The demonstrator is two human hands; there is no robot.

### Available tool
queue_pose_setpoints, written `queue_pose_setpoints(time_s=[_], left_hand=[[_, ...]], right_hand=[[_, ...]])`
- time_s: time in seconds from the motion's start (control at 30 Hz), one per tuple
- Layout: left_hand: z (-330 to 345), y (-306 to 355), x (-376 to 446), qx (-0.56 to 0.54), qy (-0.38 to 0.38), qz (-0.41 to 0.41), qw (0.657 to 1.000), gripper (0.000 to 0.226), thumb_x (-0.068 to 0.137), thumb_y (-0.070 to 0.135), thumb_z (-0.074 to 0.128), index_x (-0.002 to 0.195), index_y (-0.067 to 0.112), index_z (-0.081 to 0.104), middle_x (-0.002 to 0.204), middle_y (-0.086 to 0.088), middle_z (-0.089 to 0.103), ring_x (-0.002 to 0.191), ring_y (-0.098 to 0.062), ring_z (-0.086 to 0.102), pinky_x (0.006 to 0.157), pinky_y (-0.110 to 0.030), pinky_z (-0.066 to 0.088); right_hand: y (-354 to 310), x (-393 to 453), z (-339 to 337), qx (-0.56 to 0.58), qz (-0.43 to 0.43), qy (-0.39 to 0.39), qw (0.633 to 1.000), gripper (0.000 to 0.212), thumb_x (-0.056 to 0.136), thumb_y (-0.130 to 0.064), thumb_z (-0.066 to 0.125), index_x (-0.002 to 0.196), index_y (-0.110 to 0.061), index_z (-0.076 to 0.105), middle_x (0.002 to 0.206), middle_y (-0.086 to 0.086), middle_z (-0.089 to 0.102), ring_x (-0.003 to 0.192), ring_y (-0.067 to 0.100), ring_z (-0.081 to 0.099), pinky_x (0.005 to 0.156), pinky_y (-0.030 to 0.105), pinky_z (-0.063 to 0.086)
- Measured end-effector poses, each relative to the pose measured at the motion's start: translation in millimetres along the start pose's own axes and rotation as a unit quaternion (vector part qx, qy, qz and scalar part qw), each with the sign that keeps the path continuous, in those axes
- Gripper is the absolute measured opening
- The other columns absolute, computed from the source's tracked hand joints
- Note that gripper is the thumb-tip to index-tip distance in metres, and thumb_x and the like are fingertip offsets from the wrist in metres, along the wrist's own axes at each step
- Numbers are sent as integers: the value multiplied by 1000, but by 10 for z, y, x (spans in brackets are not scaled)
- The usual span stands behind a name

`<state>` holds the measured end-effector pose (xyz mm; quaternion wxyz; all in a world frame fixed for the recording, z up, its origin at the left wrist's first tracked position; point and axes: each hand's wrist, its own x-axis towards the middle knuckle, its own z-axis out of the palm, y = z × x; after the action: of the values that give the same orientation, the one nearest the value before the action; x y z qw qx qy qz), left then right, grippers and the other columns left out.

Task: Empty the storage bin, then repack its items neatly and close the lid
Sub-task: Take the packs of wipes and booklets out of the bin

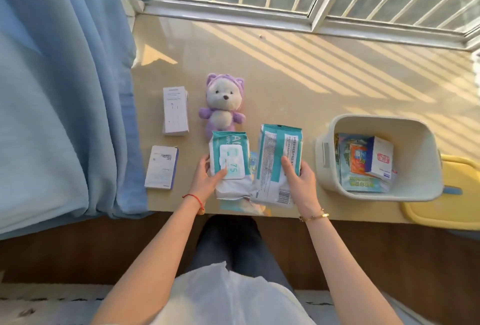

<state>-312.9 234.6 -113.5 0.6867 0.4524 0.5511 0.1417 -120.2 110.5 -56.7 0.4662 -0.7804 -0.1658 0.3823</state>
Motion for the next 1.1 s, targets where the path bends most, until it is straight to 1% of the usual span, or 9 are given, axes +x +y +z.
queue_pose_setpoints(time_s=[0.13, 0.3, 0.47, 0.57, 0.63, 0.7, 0.77, 0.9, 1.1], left_hand=[[345, -171, 327, 11, -9, -1, 1000, 67, 84, 7, 67, 139, 19, 31, 124, 2, 52, 100, 1, 55, 72, -14, 52], [624, -317, 613, 42, -27, 3, 999, 77, 84, 3, 65, 144, 23, 20, 130, 2, 49, 114, -9, 52, 92, -30, 49], [642, -393, 696, 51, 10, 17, 999, 79, 84, 0, 64, 145, 25, 21, 128, 11, 46, 107, 5, 50, 80, -7, 47], [555, -440, 663, 41, 29, 20, 999, 80, 85, 1, 64, 146, 24, 19, 127, 16, 45, 104, 15, 51, 86, -10, 46], [475, -488, 633, 42, 42, 17, 998, 84, 85, 1, 64, 148, 25, 14, 119, 24, 45, 100, 23, 50, 82, -9, 47], [400, -518, 602, 47, 64, 13, 997, 88, 84, 3, 65, 148, 28, 11, 116, 19, 48, 96, 22, 52, 78, -8, 47], [361, -527, 589, 41, 76, -1, 996, 90, 84, 4, 66, 147, 32, 8, 116, 10, 50, 93, 16, 56, 81, -14, 48], [522, -505, 602, 10, 71, -26, 997, 91, 85, 1, 64, 149, 28, 5, 124, 1, 50, 106, -7, 57, 99, -42, 47], [734, -460, 618, 3, 47, -6, 999, 92, 84, 0, 65, 148, 33, 8, 120, 5, 52, 109, -10, 59, 95, -45, 50]], right_hand=[[171, 197, -3, -1, 21, 6, 1000, 44, 86, -47, 59, 118, -16, 60, 108, -3, 70, 97, 7, 69, 70, 20, 57], [384, 420, -59, 1, 47, 15, 999, 45, 87, -45, 59, 119, -14, 59, 108, -2, 70, 96, 7, 70, 69, 21, 58], [537, 558, -39, 6, 65, 18, 998, 44, 86, -45, 60, 118, -14, 60, 107, -3, 70, 95, 5, 70, 68, 19, 57], [581, 600, 6, -8, 70, 15, 997, 40, 88, -43, 60, 115, -13, 61, 108, -1, 70, 94, 5, 69, 68, 18, 56], [589, 606, 52, -10, 74, 7, 997, 38, 89, -42, 60, 115, -13, 61, 108, -1, 70, 95, 6, 69, 68, 19, 57], [575, 604, 108, -10, 78, -4, 997, 38, 90, -41, 60, 116, -14, 61, 108, -1, 70, 96, 7, 69, 69, 21, 58], [560, 603, 156, -8, 79, -15, 997, 38, 90, -40, 60, 117, -13, 61, 108, -1, 70, 97, 8, 69, 72, 25, 59], [556, 598, 153, -14, 80, -25, 996, 36, 90, -39, 60, 115, -13, 61, 108, 2, 71, 98, 14, 70, 76, 31, 60], [565, 609, 71, -22, 75, -19, 997, 37, 90, -40, 60, 114, -13, 61, 107, 1, 71, 95, 11, 70, 71, 25, 59]])
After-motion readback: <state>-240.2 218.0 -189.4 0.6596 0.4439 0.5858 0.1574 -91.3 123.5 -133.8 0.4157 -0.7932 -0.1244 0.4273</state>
